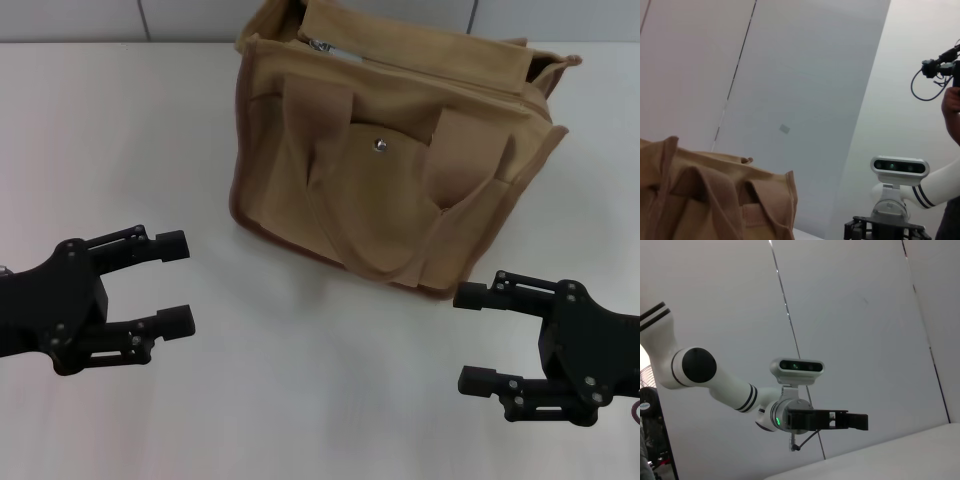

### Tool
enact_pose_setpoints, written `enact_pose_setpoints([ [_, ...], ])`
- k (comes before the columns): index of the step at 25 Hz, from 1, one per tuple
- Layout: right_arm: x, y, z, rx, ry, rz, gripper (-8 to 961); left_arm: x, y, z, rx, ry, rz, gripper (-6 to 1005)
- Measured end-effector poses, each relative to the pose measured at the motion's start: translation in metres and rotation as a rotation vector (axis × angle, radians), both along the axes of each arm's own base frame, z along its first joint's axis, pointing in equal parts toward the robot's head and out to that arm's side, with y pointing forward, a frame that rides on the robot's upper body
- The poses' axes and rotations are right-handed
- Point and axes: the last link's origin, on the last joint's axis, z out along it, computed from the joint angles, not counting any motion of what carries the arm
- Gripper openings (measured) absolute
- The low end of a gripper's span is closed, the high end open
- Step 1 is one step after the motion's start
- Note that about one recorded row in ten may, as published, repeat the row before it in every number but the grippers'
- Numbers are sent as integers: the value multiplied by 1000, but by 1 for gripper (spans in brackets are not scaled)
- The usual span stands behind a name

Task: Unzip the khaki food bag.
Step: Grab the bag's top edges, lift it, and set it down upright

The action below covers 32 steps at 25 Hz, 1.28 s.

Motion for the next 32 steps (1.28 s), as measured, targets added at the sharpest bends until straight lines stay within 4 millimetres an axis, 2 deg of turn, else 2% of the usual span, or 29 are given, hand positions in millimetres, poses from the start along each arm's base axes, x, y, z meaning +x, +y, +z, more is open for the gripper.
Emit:
enact_pose_setpoints([
  [16, 0, -1, 1, 3, 14, -4, 783, 1, 4, 0, 0, 7, 9, 840],
  [20, 0, -2, 0, 3, 15, -10, 783, -9, 19, -3, 111, 36, 117, 841],
  [25, 0, -2, -2, 3, 18, -19, 784, -33, 42, -15, 356, 70, 375, 841],
  [28, 0, -2, -2, 4, 18, -20, 784, -30, 45, -21, 399, 64, 375, 841],
  [32, 0, -1, -2, 4, 19, -22, 784, -16, 54, -33, 425, 43, 330, 841],
])
